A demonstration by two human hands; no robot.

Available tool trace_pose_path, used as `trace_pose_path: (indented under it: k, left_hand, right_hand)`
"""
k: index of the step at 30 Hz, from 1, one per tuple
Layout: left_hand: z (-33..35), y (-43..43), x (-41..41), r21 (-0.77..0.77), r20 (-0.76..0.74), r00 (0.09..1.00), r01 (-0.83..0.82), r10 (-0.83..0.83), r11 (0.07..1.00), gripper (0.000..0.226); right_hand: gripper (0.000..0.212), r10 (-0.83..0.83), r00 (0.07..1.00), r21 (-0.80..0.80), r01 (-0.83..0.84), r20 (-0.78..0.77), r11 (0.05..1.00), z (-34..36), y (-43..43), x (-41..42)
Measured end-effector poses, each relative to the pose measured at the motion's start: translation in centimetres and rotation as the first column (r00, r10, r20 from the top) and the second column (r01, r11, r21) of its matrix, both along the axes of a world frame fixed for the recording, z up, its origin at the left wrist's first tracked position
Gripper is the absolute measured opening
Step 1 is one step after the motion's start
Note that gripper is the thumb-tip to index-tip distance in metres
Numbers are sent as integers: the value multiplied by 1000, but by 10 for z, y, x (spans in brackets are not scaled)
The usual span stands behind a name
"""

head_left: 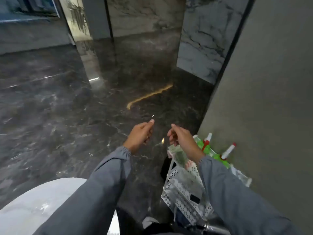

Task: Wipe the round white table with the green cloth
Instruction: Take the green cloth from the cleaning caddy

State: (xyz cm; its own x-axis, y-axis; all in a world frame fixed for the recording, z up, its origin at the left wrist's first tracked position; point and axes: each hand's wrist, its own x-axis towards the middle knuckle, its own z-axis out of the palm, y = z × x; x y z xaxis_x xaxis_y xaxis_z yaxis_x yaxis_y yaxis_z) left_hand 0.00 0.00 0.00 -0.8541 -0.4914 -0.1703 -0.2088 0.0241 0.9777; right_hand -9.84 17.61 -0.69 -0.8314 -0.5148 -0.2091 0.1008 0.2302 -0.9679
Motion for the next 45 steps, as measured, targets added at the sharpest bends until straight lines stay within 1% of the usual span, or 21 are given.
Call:
trace_pose_path:
  k: [3,5,8,11,14,15,17,20,23,26,28,30,32,34,36,38,39,40,41,43,45]
  left_hand:
    - [-23,20,-24,-130,51,997,63,-57,989,38]
    - [-46,36,-38,-156,108,988,125,-109,980,27]
    - [-77,53,-58,-171,204,971,163,-126,972,13]
    - [-102,60,-75,-244,304,946,193,-114,950,20]
    - [-118,61,-87,-348,411,899,306,-149,886,32]
    - [-122,60,-90,-368,444,884,332,-149,868,32]
    - [-129,57,-95,-366,467,875,320,-125,874,22]
    - [-130,59,-95,-302,418,903,243,-101,922,15]
    - [-121,64,-91,-227,266,960,152,-89,962,6]
    - [-100,72,-87,-78,109,986,133,-124,988,5]
    - [-83,76,-85,2,35,990,134,-134,991,8]
    - [-68,78,-82,132,-23,992,127,-125,983,10]
    - [-55,77,-76,320,-71,992,124,-107,939,9]
    - [-49,71,-69,497,-135,988,132,-74,858,10]
    - [-48,60,-58,588,-160,987,100,-6,803,15]
    - [-50,49,-45,645,-152,987,62,48,762,17]
    - [-52,44,-37,674,-152,985,45,79,737,18]
    - [-54,37,-28,698,-157,981,30,113,715,18]
    - [-56,31,-18,716,-157,978,17,138,698,16]
    - [-58,18,5,743,-154,971,-8,182,669,11]
    - [-60,5,34,769,-141,962,-42,234,637,9]
  right_hand:
    - [37,-87,996,80,89,-22,993,-24,32,-9]
    - [35,-116,992,145,122,-51,982,-47,54,-13]
    - [25,-95,993,218,109,-76,970,-74,73,-16]
    - [19,-112,993,259,120,-49,958,-96,77,-15]
    - [14,-121,991,307,133,-57,942,-110,76,-15]
    - [12,-124,989,334,143,-78,932,-114,75,-17]
    - [10,-147,985,377,170,-88,911,-121,75,-21]
    - [10,-198,978,420,206,-64,884,-127,75,-25]
    - [10,-230,972,419,226,-41,879,-132,71,-24]
    - [6,-281,959,370,271,-27,889,-129,65,-19]
    - [6,-309,950,317,304,-35,898,-125,63,-14]
    - [6,-344,937,261,346,-56,901,-119,60,-9]
    - [5,-362,928,202,372,-82,906,-110,55,-6]
    - [13,-309,950,168,311,-34,936,-104,51,-4]
    - [23,-187,982,232,189,-30,954,-104,48,-3]
    - [25,-165,981,271,186,-99,944,-106,48,-1]
    - [20,-195,974,227,217,-113,949,-104,48,1]
    - [17,-213,972,142,225,-94,964,-100,44,5]
    - [18,-191,981,47,193,-38,980,-93,38,9]
    - [29,-52,995,-91,60,83,994,-82,18,17]
    - [34,89,984,-158,-64,152,985,-77,-7,29]
